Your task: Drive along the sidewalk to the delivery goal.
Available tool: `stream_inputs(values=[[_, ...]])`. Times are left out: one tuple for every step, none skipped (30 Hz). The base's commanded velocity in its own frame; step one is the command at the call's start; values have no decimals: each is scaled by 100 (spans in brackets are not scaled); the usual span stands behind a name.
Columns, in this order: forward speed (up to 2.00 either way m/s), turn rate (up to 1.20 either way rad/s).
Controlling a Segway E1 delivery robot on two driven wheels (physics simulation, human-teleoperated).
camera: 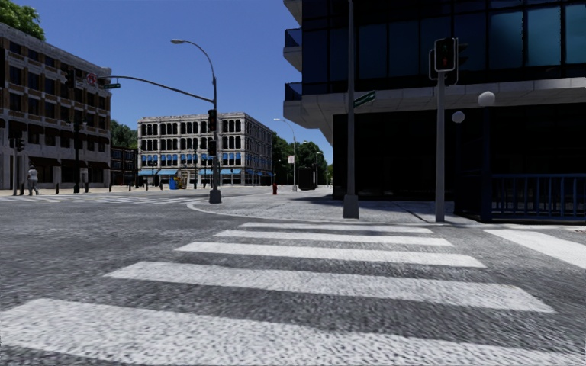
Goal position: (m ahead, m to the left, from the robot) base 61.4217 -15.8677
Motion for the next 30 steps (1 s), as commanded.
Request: stream_inputs(values=[[200, 0], [200, 0], [200, 0], [200, 0], [200, 0], [200, 0], [200, 0], [200, 0], [200, 0], [200, 0], [200, 0], [200, 0], [200, 0], [200, 0], [200, 0], [200, 0], [200, 0], [200, 0], [200, 0], [200, 0], [200, 0], [200, 0], [200, 0], [200, 0], [200, 0], [200, 0], [200, 0], [200, 0], [200, 0], [200, 0]])
